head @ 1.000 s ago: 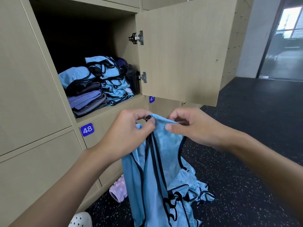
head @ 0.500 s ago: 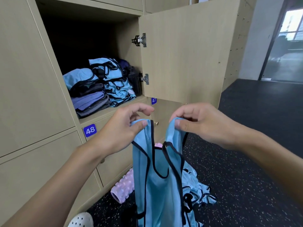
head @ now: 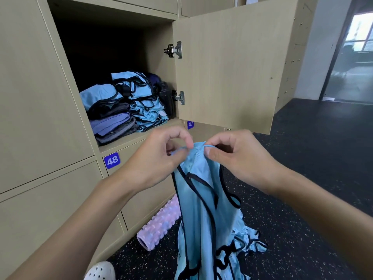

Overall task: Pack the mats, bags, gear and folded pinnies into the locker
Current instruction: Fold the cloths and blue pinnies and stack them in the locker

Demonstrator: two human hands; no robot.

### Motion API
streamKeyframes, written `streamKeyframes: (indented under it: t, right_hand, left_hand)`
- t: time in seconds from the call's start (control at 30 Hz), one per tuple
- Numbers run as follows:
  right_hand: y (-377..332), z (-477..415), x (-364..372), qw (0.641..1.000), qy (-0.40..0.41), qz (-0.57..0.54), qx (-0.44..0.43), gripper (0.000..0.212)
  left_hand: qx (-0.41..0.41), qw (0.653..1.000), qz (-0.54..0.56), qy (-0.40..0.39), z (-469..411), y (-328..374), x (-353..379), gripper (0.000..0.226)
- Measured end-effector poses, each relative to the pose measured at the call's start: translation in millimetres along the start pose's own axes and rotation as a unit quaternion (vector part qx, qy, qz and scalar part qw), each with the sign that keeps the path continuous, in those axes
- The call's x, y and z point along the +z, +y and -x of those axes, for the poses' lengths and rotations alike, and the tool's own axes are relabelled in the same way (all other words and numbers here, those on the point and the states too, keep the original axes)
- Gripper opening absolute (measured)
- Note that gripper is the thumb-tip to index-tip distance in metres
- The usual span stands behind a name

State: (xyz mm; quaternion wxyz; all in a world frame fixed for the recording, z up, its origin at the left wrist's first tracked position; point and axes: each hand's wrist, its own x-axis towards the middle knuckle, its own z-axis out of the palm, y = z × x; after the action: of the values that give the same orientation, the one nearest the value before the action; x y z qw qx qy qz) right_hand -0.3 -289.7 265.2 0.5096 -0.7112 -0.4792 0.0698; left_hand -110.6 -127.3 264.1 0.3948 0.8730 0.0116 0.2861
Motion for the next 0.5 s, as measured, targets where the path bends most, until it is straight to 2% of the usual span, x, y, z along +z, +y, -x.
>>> streamKeyframes:
  t: [0.07, 0.13, 0.23, 0.37, 0.5]
  right_hand:
    - [-2, -1, -1, 1.0, 0.019, 0.002, -0.003, 0.016]
    - [-2, -3, -1, 0.999, 0.038, -0.006, -0.005, 0.016]
    - [-4, -7, -1, 0.997, 0.076, -0.02, -0.022, 0.015]
    - [-11, -9, -6, 0.992, 0.112, -0.035, -0.039, 0.016]
    - [-22, -7, -17, 0.99, 0.12, -0.025, -0.074, 0.02]
  left_hand:
    - [-0.021, 1.0, -0.015, 0.004, 0, 1, -3, 0.027]
    - [-0.039, 0.999, 0.014, -0.01, 1, 9, -4, 0.016]
    - [-0.026, 0.999, 0.028, -0.017, 0, 19, -2, 0.033]
    - [-0.006, 0.999, -0.032, 0.038, -5, 27, 0, 0.015]
    - [0.009, 0.994, 0.048, 0.102, -9, 30, -14, 0.011]
